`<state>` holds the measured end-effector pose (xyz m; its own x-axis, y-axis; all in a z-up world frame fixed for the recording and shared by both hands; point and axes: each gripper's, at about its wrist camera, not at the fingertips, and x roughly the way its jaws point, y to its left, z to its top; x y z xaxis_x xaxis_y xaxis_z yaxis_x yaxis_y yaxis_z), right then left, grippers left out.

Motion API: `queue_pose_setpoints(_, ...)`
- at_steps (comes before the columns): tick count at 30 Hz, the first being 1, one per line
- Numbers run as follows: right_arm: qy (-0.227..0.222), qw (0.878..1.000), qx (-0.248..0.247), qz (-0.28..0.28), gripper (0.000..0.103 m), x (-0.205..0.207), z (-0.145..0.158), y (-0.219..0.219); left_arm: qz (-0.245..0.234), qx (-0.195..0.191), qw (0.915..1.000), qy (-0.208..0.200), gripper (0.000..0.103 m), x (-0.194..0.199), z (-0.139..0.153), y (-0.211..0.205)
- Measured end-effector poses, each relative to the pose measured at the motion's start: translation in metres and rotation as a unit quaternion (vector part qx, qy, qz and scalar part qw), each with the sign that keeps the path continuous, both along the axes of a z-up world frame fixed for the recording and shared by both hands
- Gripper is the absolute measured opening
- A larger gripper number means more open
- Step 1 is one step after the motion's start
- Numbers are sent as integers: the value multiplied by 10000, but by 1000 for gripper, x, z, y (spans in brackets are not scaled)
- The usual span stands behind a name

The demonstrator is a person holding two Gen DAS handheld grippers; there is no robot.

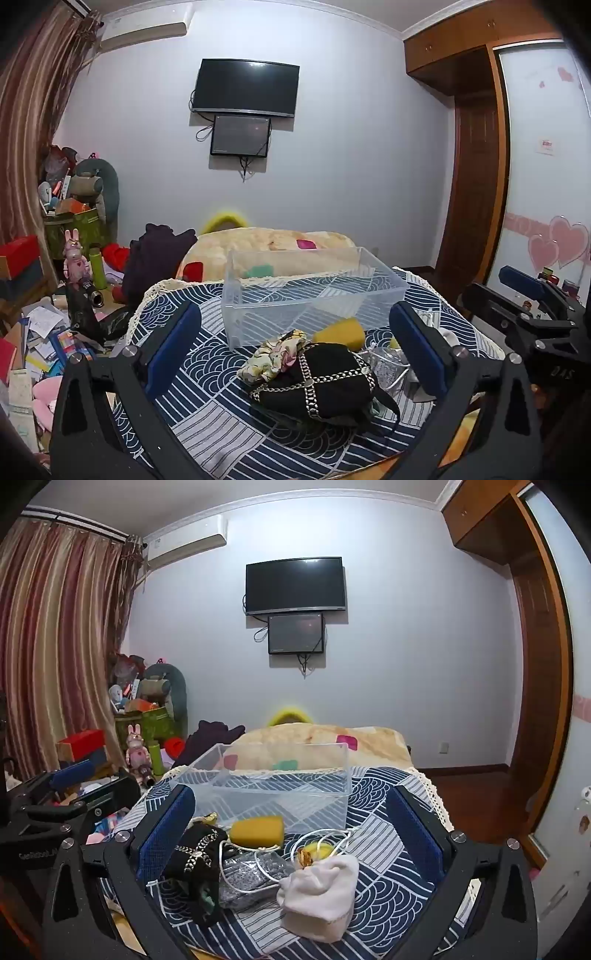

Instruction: Organize soft objects

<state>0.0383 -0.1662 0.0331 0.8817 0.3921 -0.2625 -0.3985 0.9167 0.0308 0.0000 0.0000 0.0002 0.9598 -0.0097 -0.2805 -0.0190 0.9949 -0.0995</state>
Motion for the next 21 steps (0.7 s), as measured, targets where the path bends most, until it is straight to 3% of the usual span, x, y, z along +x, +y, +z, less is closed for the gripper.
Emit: queue_pose_setpoints(21,1,10000,-35,37,103,-3,1,3,-50,-23,9997,-226,103,-6,6,-3)
